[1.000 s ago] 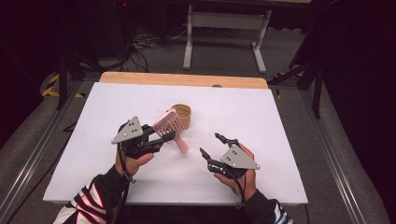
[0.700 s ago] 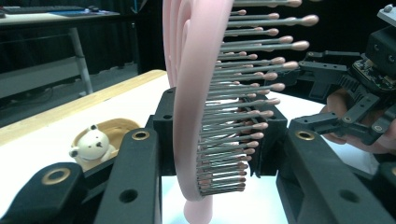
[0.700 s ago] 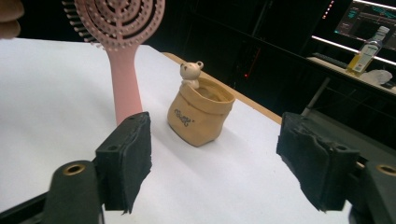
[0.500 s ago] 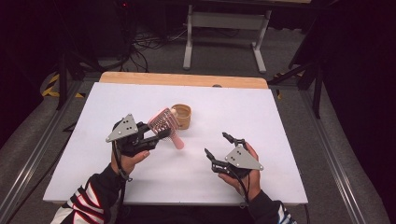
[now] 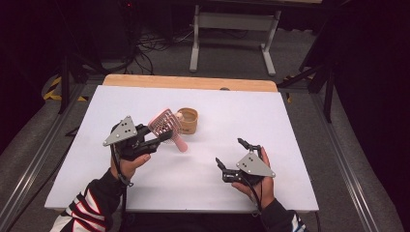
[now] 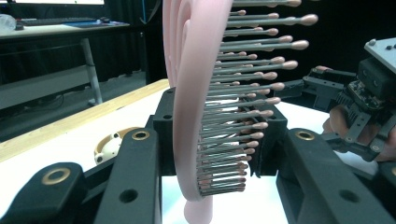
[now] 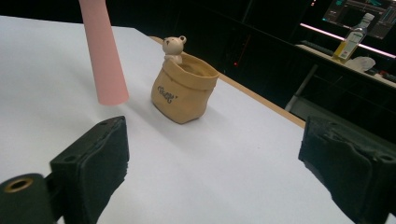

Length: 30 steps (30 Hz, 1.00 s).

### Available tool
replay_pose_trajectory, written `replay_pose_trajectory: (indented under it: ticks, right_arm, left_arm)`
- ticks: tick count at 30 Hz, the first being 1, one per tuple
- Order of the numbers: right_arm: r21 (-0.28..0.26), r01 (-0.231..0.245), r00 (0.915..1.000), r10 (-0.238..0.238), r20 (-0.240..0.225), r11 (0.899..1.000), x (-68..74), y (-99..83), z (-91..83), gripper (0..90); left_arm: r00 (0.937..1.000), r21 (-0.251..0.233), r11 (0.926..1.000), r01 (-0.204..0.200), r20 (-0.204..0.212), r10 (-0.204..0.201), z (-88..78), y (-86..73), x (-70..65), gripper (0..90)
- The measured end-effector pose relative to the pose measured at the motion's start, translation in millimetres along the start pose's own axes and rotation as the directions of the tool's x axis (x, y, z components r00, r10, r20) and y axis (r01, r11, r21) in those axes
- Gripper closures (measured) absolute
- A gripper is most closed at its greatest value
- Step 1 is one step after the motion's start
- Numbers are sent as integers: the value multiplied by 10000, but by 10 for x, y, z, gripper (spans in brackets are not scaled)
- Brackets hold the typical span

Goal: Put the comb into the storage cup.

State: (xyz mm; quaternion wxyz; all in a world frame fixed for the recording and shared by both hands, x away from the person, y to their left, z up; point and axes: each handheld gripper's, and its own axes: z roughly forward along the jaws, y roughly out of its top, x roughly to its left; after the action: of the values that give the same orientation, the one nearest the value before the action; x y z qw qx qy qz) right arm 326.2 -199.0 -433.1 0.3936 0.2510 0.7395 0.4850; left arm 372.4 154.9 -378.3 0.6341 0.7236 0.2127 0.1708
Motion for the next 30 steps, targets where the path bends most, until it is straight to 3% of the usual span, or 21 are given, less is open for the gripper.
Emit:
replay_pose_trajectory:
  ticks: [9,15,22,30]
  right_arm:
    - [62,-230,9997,230,86,9997,-53,-79,-67,62]
    - [24,-367,9979,365,541,9993,-101,-139,-129,58]
    - [233,-273,9973,256,683,9994,-122,-213,-158,58]
    - [446,-274,9968,240,763,9986,-141,-291,-174,60]
  left_arm:
    - [9996,99,9998,-193,-198,195,-45,29,17,630]
    - [9993,11,9998,-180,-317,180,-93,48,49,630]
    - [9982,-47,9995,-325,-503,322,-140,62,71,630]
    - [9976,-209,9996,-209,-658,195,-195,82,120,630]
